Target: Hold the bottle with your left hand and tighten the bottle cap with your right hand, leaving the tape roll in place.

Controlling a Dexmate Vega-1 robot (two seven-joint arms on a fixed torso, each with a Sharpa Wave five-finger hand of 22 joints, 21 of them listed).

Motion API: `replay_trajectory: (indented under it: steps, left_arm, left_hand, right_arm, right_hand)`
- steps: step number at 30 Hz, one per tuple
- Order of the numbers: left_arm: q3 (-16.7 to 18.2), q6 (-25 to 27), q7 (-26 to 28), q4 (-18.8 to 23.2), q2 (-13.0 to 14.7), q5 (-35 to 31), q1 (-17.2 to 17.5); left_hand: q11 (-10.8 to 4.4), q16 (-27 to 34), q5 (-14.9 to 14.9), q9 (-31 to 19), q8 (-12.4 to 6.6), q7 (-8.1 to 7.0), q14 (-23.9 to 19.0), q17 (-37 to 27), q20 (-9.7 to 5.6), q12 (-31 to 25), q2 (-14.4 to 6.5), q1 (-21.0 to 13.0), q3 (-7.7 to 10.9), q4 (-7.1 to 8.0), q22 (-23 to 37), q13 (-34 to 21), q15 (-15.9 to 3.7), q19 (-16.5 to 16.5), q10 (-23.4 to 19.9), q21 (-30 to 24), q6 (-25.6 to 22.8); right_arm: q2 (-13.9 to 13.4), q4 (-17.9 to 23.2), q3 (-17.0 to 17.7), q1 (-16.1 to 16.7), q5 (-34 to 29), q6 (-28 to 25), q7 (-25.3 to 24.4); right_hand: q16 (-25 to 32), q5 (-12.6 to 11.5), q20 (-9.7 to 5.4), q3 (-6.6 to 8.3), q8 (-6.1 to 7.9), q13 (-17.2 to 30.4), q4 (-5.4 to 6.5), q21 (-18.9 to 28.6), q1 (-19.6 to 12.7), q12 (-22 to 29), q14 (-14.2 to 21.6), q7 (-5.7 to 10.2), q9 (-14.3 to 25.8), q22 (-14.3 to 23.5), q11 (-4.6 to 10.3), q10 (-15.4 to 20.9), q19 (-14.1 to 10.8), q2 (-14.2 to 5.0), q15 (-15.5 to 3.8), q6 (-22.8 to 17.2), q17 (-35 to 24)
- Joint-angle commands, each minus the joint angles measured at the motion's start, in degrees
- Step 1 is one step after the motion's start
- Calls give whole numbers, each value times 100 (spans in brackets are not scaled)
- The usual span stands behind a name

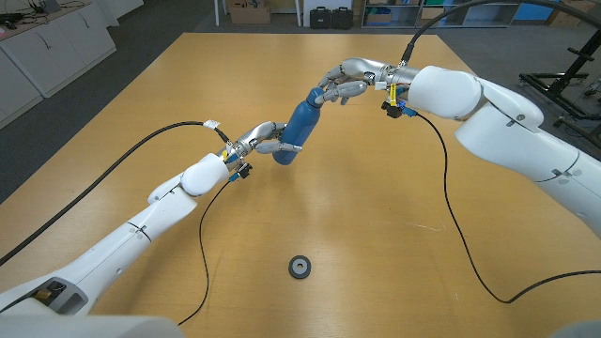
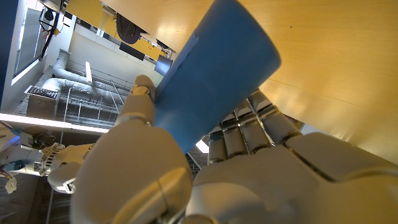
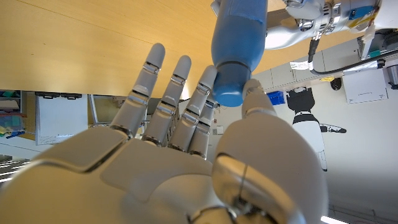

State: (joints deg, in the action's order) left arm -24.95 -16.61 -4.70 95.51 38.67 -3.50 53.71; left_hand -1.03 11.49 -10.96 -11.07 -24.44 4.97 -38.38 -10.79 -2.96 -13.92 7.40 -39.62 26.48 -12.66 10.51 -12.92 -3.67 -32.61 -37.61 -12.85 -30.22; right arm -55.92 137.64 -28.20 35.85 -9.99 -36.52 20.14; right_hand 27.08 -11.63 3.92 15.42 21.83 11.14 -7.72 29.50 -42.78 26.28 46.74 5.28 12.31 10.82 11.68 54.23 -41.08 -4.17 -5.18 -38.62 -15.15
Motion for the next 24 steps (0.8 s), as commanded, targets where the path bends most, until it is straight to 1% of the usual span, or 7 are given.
replay_trajectory:
  steps: [1, 4, 8, 16, 20, 21, 24]
  left_arm:
    - [-17, 33, -6, 31, -16, -28, -34]
    - [-27, 31, -8, 22, -27, -32, -45]
    - [-32, 20, 2, 22, -33, -48, -49]
    - [-18, 26, 31, 53, -33, -50, -19]
    - [-9, 25, 49, 69, -27, -54, 3]
    - [-6, 20, 55, 71, -26, -54, 8]
    - [1, 10, 66, 80, -22, -54, 20]
  left_hand:
    - [-476, 1, -27, -9, -13, -932, -55, -32, -715, 22, -673, -298, 387, 355, 22, -22, -892, -39, -503, 9, -1008]
    - [-455, 0, -29, -10, -12, -938, -54, -33, -712, 23, -680, -299, 392, 355, 22, -25, -895, -42, -502, 9, -1012]
    - [-457, 0, -29, -10, -6, -934, -57, -33, -709, 24, -685, -297, 397, 355, 22, -28, -894, -39, -504, 11, -1007]
    - [-472, -3, -30, -11, -5, -937, -55, -33, -715, 27, -687, -298, 403, 351, 22, -31, -893, -40, -506, 11, -1014]
    - [-471, -2, -29, -11, -2, -936, -58, -33, -713, 27, -688, -293, 404, 352, 23, -34, -890, -38, -508, 13, -1014]
    - [-471, -2, -29, -11, -1, -935, -57, -33, -712, 28, -688, -292, 405, 352, 23, -35, -890, -40, -508, 12, -1014]
    - [-470, -3, -30, -11, -3, -934, -57, -33, -713, 29, -688, -291, 407, 351, 23, -36, -890, -38, -508, 13, -1023]
  right_arm:
    - [25, 139, -72, -30, -119, -291, -52]
    - [41, 160, -54, -9, -106, -342, -92]
    - [51, 186, -64, -20, -101, -419, -110]
    - [52, 234, -210, -180, -162, -609, -21]
    - [49, 268, -323, -301, -230, -743, 68]
    - [49, 277, -356, -337, -249, -782, 98]
    - [42, 315, -455, -440, -318, -903, 187]
  right_hand:
    - [174, 57, -156, -33, 311, 36, 30, 113, -161, 110, 487, 402, 19, 13, 46, 460, -214, -261, -520, -953, -8]
    - [284, 80, -256, -53, 380, 97, 39, 160, -164, 227, 767, 356, 18, 14, 57, 834, -328, -294, -583, -1103, -37]
    - [389, 97, -392, -85, 547, 231, 44, 241, -167, 417, 1100, 263, 12, 15, 56, 1314, -519, -311, -634, -1489, -74]
    - [540, 107, -604, -193, 806, 499, 110, 370, -52, 715, 1618, 199, 11, 14, 27, 1911, -820, -298, -671, -2048, -142]
    - [584, 108, -727, -269, 1021, 717, 142, 463, 32, 923, 1862, 116, 103, 15, -13, 2229, -1039, -259, -713, -2347, -179]
    - [595, 108, -750, -294, 1105, 785, 148, 487, 57, 985, 1923, 144, 148, 15, -17, 2315, -1094, -236, -714, -2457, -192]
    - [612, 100, -821, -331, 1248, 961, 160, 536, 98, 1173, 2055, 125, 251, 15, -18, 2569, -1208, -220, -725, -2566, -217]
